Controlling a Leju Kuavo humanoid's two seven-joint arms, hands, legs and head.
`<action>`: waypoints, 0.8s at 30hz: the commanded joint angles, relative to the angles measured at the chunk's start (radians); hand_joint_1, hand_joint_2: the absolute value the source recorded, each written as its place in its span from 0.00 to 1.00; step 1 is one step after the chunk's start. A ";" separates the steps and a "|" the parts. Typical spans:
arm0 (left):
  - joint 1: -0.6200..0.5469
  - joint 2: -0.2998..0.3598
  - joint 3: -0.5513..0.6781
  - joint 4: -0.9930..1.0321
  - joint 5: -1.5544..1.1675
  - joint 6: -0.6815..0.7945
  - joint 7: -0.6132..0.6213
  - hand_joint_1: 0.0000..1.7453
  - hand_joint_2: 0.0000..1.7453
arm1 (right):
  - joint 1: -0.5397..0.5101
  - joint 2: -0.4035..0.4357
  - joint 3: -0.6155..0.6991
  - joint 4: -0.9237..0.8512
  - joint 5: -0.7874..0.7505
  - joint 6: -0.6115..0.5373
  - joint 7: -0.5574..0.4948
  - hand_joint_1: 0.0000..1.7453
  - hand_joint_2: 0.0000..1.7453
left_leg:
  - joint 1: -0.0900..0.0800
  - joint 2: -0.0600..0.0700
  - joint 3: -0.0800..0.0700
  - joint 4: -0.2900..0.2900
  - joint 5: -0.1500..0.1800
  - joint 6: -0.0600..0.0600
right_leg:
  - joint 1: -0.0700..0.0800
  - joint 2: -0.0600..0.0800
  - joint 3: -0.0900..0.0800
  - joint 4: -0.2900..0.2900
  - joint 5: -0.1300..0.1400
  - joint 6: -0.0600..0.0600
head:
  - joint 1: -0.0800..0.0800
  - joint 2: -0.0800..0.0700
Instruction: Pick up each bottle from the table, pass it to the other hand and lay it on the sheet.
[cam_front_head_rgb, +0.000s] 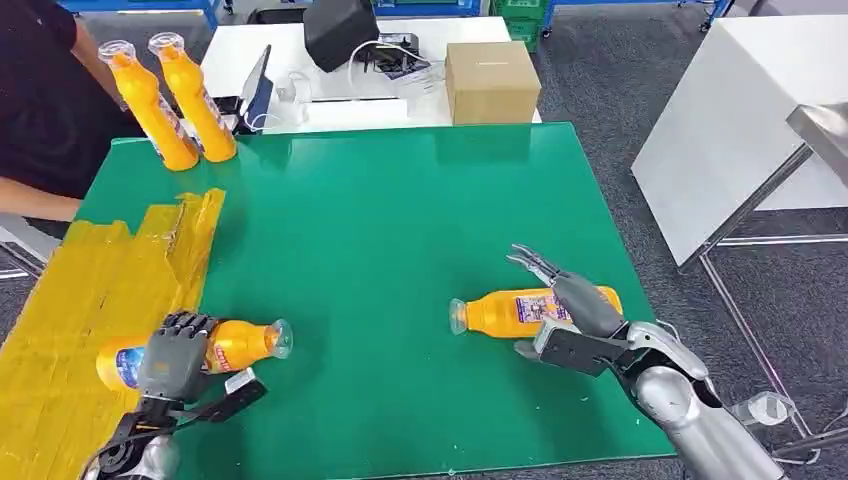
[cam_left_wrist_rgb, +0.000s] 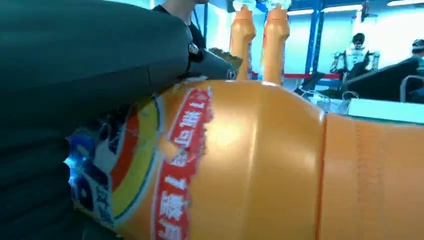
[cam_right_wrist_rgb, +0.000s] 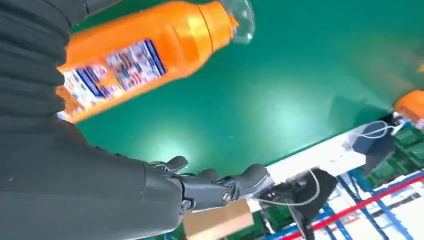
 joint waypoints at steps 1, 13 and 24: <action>-0.092 0.035 -0.067 0.341 -0.013 -0.039 0.043 0.00 1.00 | -0.024 -0.062 0.015 0.045 0.000 0.010 0.019 0.00 1.00 | 0.000 -0.003 0.001 -0.002 0.003 0.000 | 0.000 -0.004 0.002 -0.001 0.002 -0.001 | 0.000 0.000; -0.126 0.040 -0.099 0.341 0.039 -0.073 -0.017 0.00 1.00 | -0.173 -0.025 0.091 0.353 0.092 0.006 0.072 0.00 1.00 | 0.000 0.000 0.004 -0.003 0.006 0.000 | 0.000 0.000 0.008 -0.001 0.004 -0.001 | 0.000 0.000; -0.111 0.017 -0.076 0.236 0.203 -0.123 -0.131 0.00 1.00 | -0.195 0.007 0.094 0.459 0.150 -0.024 0.056 0.00 1.00 | -0.001 -0.002 0.004 -0.002 0.007 0.001 | 0.000 -0.002 0.007 -0.001 0.003 0.000 | 0.000 0.000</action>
